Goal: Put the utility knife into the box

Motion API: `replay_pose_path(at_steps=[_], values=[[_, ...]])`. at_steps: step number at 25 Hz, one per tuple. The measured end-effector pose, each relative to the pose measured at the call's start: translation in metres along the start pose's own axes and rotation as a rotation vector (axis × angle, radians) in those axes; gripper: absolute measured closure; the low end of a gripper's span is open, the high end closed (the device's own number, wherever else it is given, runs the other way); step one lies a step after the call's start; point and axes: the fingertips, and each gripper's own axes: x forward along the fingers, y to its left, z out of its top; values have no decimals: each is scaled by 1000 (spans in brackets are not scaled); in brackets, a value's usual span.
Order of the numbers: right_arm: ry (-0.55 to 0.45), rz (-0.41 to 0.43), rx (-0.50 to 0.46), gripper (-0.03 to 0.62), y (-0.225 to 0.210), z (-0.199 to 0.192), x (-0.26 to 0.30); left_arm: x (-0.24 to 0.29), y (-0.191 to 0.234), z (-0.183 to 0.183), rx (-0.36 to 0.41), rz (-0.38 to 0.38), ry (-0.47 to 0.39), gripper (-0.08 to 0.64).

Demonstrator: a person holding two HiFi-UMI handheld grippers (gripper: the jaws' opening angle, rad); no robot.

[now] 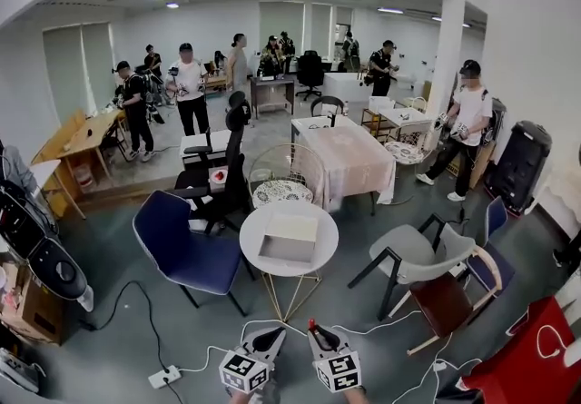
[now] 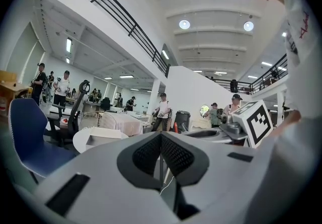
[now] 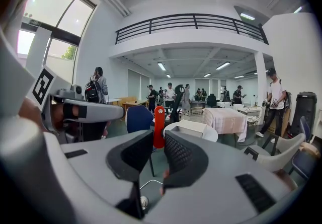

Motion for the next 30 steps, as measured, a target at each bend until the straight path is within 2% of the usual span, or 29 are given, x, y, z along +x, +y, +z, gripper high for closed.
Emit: replay_pose_path(at_steps=[6, 13, 21, 30], values=[[27, -6, -2, 515, -16, 1, 31, 24, 25, 3, -19, -17, 7, 548], [54, -11, 1, 515, -34, 15, 82, 58, 75, 19, -26, -28, 10, 548], [77, -8, -3, 515, -61, 38, 154, 102, 140, 35, -47, -31, 24, 548], [76, -21, -11, 515, -93, 81, 235, 155, 215, 70, -53, -45, 14, 548]])
